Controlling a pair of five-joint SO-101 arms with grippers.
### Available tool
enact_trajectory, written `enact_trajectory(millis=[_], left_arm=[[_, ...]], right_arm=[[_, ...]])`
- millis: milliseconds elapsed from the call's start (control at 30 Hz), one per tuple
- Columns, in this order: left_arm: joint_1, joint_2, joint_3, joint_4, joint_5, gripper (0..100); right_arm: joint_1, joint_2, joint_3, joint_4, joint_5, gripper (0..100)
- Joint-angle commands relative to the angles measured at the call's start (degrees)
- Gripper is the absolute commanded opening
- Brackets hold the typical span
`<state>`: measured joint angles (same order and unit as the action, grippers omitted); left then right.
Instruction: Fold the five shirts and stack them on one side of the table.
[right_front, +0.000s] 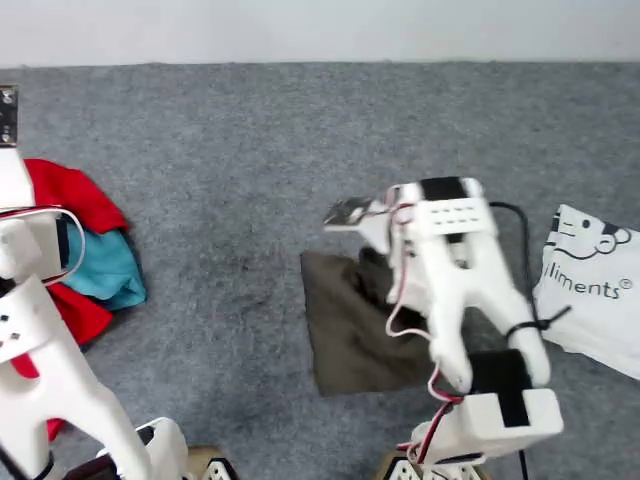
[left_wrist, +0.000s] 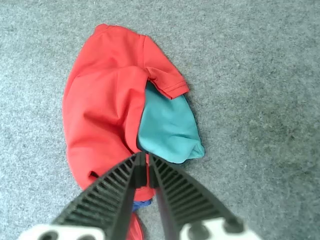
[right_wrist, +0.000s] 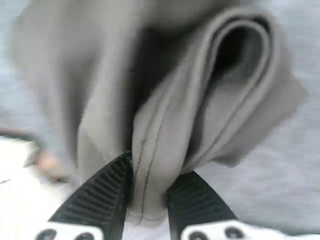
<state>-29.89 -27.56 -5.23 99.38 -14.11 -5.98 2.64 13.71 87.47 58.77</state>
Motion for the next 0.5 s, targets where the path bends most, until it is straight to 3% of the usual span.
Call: enact_trajectory(millis=[0,200,333,467], left_arm=[[0.0,-2.7,0.0,1.1,-0.3,2],[-0.2,-3.7,0.0,1.1,-0.4,2],[-0.2,-3.7,0.0,1.1,-0.4,2],[-0.2,-3.7,0.0,1.1,-0.4,2]], right_arm=[[4.7,1.1,-4.0,-15.9,5.5,0.9],[3.3,11.7,-6.9,-35.5,7.8,1.0],[2.7,15.5,-10.8,-35.9,6.2,7.7],[3.1,15.5,-17.9,-31.4,-13.4,25.7]])
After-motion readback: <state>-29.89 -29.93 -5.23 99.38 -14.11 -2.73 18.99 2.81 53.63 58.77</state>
